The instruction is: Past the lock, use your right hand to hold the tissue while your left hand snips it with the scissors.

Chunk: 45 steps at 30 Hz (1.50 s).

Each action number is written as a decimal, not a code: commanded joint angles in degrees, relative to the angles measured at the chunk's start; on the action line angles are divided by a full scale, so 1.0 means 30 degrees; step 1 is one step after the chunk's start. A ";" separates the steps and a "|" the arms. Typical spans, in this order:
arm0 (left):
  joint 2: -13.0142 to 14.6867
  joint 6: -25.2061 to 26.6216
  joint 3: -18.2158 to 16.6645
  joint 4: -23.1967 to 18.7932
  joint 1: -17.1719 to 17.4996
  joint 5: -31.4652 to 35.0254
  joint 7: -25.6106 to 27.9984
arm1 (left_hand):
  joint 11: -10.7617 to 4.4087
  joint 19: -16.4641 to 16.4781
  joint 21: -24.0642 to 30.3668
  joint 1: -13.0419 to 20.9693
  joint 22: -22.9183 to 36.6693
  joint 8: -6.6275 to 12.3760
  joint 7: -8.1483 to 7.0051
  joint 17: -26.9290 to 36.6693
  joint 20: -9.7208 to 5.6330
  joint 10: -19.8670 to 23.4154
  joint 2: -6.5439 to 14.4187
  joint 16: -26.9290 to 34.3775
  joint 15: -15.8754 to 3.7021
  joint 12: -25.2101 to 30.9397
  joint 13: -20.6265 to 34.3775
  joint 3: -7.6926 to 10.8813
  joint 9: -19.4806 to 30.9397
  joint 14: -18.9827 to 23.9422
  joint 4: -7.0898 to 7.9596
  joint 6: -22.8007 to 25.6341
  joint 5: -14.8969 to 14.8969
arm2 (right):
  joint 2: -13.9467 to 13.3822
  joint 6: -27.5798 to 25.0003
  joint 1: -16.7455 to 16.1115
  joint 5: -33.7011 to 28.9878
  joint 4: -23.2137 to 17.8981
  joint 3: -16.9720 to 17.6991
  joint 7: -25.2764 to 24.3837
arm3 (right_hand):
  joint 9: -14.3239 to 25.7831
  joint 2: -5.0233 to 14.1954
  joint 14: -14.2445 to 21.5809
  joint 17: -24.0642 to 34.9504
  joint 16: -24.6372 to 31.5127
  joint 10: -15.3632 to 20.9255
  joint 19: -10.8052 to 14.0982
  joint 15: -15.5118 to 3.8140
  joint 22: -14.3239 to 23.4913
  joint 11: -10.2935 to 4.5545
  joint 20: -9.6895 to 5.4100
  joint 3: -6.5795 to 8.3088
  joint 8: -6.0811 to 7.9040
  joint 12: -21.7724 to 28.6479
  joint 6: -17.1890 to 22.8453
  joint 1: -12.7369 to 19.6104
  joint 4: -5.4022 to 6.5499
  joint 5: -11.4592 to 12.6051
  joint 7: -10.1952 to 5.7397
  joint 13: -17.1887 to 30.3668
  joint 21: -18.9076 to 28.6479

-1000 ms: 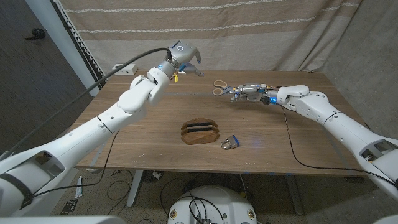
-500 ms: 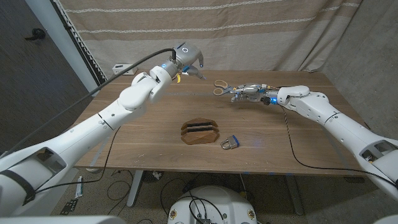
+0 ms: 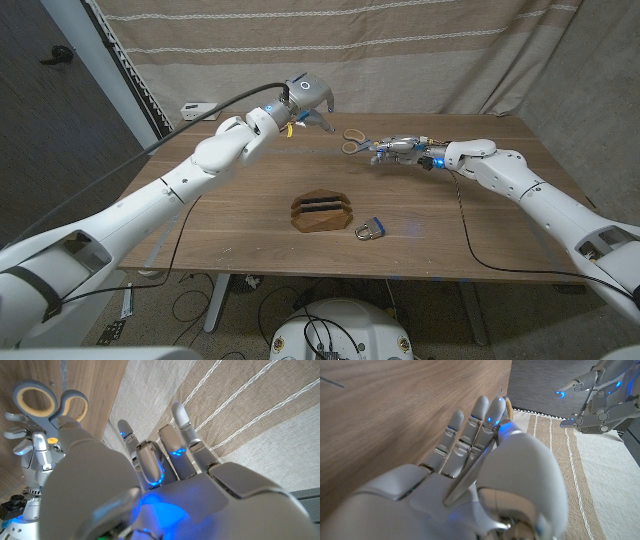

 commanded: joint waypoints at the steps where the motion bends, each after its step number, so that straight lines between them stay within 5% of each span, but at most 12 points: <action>1: -0.0450 -0.0786 0.0627 0.1261 -0.0771 0.0416 0.0712 | -0.0038 -0.0102 0.0267 0.0477 -0.0070 0.0014 0.0034 0.0030 -0.2902 -0.0079 0.0044 -0.0041 -0.0058 -0.0035 0.0081 -0.0013 0.0011 -0.0068 0.0094 -0.0170 0.0055 | 0.0211 0.0136 0.0019 0.0213 0.0258 0.0058 0.0154 | 0.0103 0.0689 -0.0085 0.0021 -0.0092 -0.0051 -0.0184 -0.1212 -0.0018 0.0012 -0.2077 0.1251 0.0110 0.0116 0.0735 0.0485 0.1157 0.0074 0.0648 0.0073 0.0144; 45: -0.0697 -0.2477 0.1788 0.1862 -0.1879 0.0952 0.0039 | -0.0057 -0.1099 0.2015 0.1982 -0.1684 0.0055 0.0064 -0.0003 -0.2896 -0.0230 0.0683 -0.0144 -0.0066 -0.0107 0.0063 0.0223 0.0032 -0.0334 0.1102 0.0828 -0.0265 | -0.0193 0.0057 -0.0746 0.0533 -0.1041 0.0397 -0.0753 | 0.0143 0.0672 -0.0275 -0.0010 -0.0269 -0.0016 -0.0580 -0.1204 -0.0600 -0.0007 -0.2139 0.1281 0.0110 0.0140 0.0744 0.0417 0.1198 0.0062 0.0606 -0.0001 0.0970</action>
